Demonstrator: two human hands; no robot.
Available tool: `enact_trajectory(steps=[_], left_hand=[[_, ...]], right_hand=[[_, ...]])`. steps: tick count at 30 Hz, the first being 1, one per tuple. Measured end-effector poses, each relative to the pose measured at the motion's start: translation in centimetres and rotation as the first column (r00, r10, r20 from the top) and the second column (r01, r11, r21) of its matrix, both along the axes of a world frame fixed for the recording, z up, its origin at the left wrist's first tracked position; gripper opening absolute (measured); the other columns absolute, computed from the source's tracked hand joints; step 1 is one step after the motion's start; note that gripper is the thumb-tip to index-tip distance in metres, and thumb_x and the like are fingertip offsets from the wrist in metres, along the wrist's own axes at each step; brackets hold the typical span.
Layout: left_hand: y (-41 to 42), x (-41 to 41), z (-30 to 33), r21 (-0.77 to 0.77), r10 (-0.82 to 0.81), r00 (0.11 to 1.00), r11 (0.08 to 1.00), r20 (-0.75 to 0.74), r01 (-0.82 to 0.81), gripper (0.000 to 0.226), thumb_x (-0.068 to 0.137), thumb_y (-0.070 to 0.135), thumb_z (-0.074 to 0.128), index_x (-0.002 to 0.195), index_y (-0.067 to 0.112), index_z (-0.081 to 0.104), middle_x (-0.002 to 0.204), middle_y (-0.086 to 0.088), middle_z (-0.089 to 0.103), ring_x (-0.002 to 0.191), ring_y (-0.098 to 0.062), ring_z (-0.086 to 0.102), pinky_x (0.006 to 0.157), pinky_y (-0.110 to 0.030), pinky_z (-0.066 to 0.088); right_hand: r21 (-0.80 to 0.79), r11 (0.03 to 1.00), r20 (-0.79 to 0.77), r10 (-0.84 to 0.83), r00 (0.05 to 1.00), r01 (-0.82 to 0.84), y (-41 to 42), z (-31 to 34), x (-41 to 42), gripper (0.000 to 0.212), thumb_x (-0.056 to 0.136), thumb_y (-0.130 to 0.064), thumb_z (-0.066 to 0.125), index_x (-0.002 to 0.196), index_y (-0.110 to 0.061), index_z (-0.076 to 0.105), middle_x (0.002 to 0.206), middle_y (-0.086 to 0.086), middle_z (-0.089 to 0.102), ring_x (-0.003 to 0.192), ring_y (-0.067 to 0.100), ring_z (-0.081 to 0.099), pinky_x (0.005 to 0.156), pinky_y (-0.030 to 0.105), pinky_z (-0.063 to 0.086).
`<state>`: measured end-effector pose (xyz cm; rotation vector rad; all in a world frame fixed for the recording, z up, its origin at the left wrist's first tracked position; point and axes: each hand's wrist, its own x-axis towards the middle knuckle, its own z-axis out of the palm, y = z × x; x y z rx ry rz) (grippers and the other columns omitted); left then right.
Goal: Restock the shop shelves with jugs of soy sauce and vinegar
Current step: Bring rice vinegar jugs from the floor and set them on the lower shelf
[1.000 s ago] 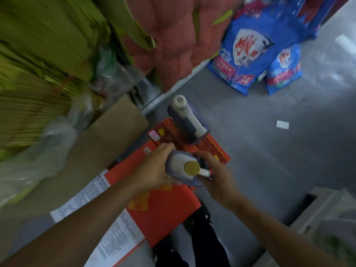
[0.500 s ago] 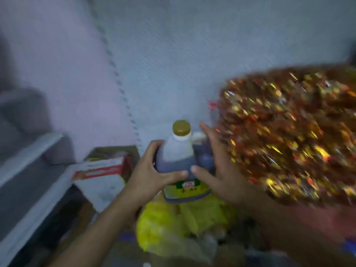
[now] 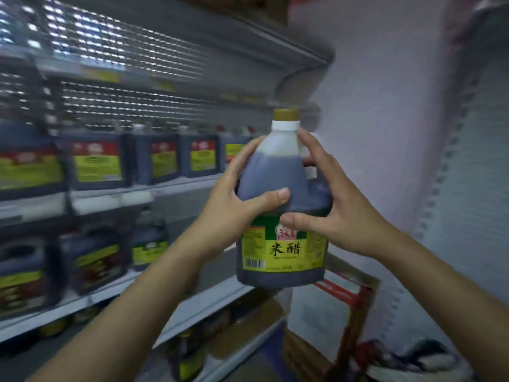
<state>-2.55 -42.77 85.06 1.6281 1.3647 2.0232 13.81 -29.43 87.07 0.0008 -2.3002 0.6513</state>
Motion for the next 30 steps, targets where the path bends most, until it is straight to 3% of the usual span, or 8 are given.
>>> enact_trajectory(steps=[5, 11, 15, 20, 23, 26, 30], left_hand=[[-3.4, -12.6, -3.1, -0.083, 0.038, 0.999, 0.996, -0.023, -0.04, 0.078, 0.082, 0.025, 0.084, 0.146, 0.048, 0.044, 0.144, 0.021, 0.055, 0.127, -0.005, 0.06, 0.093, -0.031, 0.058], [-3.2, -23.1, -9.4, -0.21, 0.021, 0.999, 0.978, 0.037, -0.013, 0.078, 0.085, 0.023, 0.082, 0.15, 0.041, 0.042, 0.144, 0.02, 0.056, 0.13, -0.007, 0.059, 0.098, -0.034, 0.057], [-2.1, -27.7, -13.4, -0.26, 0.054, 0.993, 0.965, 0.101, -0.026, 0.08, 0.081, 0.027, 0.083, 0.148, 0.044, 0.044, 0.145, 0.019, 0.056, 0.13, -0.008, 0.059, 0.099, -0.033, 0.057], [0.3, -32.0, -16.5, -0.308, 0.062, 0.987, 0.951, 0.149, -0.013, 0.08, 0.085, 0.017, 0.082, 0.151, 0.037, 0.042, 0.143, 0.019, 0.058, 0.126, -0.007, 0.062, 0.092, -0.029, 0.058], [2.3, -34.3, -18.5, -0.35, 0.103, 0.982, 0.936, 0.157, -0.042, 0.082, 0.086, 0.02, 0.082, 0.152, 0.042, 0.04, 0.147, 0.011, 0.053, 0.126, -0.006, 0.061, 0.089, -0.025, 0.058], [4.6, -36.2, -20.8, -0.396, 0.198, 0.975, 0.907, 0.103, -0.143, 0.082, 0.085, 0.03, 0.083, 0.151, 0.05, 0.038, 0.142, 0.01, 0.047, 0.122, 0.005, 0.057, 0.089, -0.017, 0.055], [8.7, -38.7, -24.1, -0.437, 0.245, 0.966, 0.88, 0.085, -0.185, 0.082, 0.085, 0.032, 0.084, 0.15, 0.049, 0.039, 0.146, 0.011, 0.049, 0.128, -0.003, 0.056, 0.097, -0.028, 0.057]], right_hand=[[-0.118, 0.986, -0.006, 0.115, 0.993, -0.115, -2.1, -4.0, -13.6, 0.112, 0.076, -0.027, 0.091, 0.159, -0.049, 0.019, 0.15, -0.006, 0.045, 0.135, 0.02, 0.053, 0.104, 0.05, 0.054], [-0.268, 0.961, 0.121, 0.098, 0.988, -0.062, -1.9, -9.9, -23.6, 0.117, 0.076, -0.021, 0.092, 0.16, -0.045, 0.015, 0.151, -0.005, 0.044, 0.135, 0.019, 0.054, 0.101, 0.051, 0.055], [-0.27, 0.963, 0.211, 0.078, 0.974, -0.019, -0.6, -13.0, -28.4, 0.116, 0.076, -0.025, 0.093, 0.161, -0.043, 0.016, 0.148, -0.002, 0.045, 0.135, 0.017, 0.052, 0.101, 0.049, 0.055], [-0.302, 0.953, 0.221, 0.089, 0.971, -0.019, 2.0, -16.4, -33.1, 0.114, 0.077, -0.025, 0.092, 0.159, -0.047, 0.017, 0.157, -0.009, 0.035, 0.144, 0.008, 0.041, 0.11, 0.042, 0.05], [-0.371, 0.927, 0.22, 0.146, 0.965, -0.056, 4.2, -18.5, -35.8, 0.112, 0.078, -0.021, 0.091, 0.159, -0.046, 0.019, 0.158, -0.011, 0.035, 0.143, 0.013, 0.045, 0.105, 0.046, 0.054], [-0.432, 0.898, 0.202, 0.189, 0.961, -0.086, 6.8, -21.1, -38.1, 0.107, 0.08, -0.016, 0.089, 0.159, -0.043, 0.022, 0.158, -0.014, 0.036, 0.139, 0.017, 0.051, 0.098, 0.047, 0.058], [-0.502, 0.857, 0.219, 0.253, 0.942, -0.114, 11.4, -24.3, -41.0, 0.102, 0.081, -0.013, 0.088, 0.155, -0.044, 0.026, 0.152, -0.02, 0.04, 0.133, 0.013, 0.057, 0.094, 0.041, 0.06]])
